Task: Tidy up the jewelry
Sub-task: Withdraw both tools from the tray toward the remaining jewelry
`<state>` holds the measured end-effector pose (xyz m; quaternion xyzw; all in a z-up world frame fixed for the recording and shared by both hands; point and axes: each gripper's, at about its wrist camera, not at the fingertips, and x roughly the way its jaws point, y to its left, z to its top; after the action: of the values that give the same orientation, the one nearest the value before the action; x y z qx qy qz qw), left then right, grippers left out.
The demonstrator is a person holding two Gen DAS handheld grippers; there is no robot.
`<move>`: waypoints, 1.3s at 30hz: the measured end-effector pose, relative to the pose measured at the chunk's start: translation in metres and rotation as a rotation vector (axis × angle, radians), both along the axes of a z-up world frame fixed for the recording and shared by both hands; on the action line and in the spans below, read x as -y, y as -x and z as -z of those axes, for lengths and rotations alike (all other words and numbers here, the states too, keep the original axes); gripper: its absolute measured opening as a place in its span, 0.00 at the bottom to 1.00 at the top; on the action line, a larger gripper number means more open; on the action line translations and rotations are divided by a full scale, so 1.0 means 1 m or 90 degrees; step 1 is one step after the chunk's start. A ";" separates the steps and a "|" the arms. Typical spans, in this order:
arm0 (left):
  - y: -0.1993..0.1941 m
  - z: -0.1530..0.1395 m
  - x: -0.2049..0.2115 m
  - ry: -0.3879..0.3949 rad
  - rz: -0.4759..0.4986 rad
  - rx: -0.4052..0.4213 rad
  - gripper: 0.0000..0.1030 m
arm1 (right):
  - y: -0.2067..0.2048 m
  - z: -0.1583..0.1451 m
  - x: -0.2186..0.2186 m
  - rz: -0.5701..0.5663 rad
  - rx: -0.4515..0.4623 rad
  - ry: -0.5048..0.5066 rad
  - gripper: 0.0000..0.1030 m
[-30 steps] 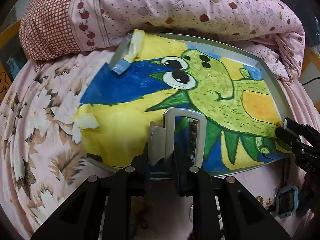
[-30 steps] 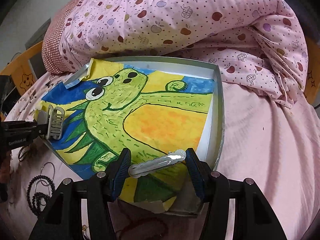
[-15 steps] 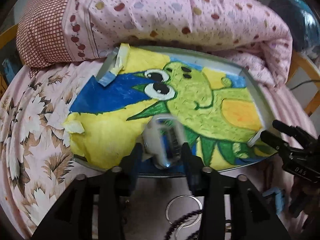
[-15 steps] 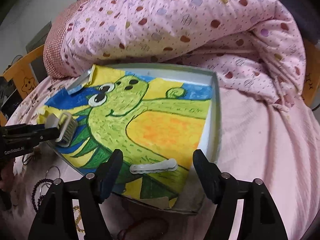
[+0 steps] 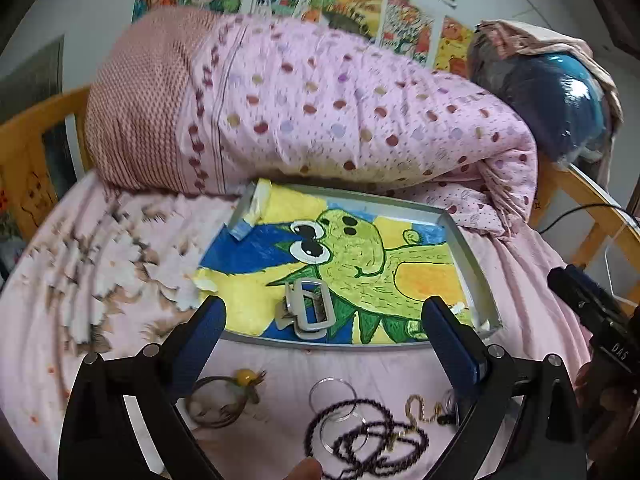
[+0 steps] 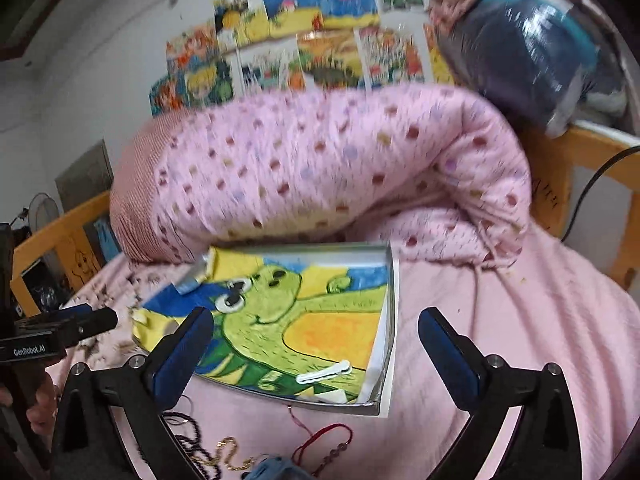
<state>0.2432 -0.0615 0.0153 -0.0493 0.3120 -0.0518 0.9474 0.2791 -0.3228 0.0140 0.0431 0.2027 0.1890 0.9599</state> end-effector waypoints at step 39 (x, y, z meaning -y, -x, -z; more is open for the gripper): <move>0.088 0.075 -0.018 0.018 0.062 -0.131 0.97 | 0.082 0.062 -0.025 -0.045 -0.185 0.026 1.00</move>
<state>0.1548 -0.0430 -0.0599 -0.0523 0.4091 -0.0964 0.9059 0.1968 -0.2981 -0.0484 0.0436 0.3445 0.2107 0.9138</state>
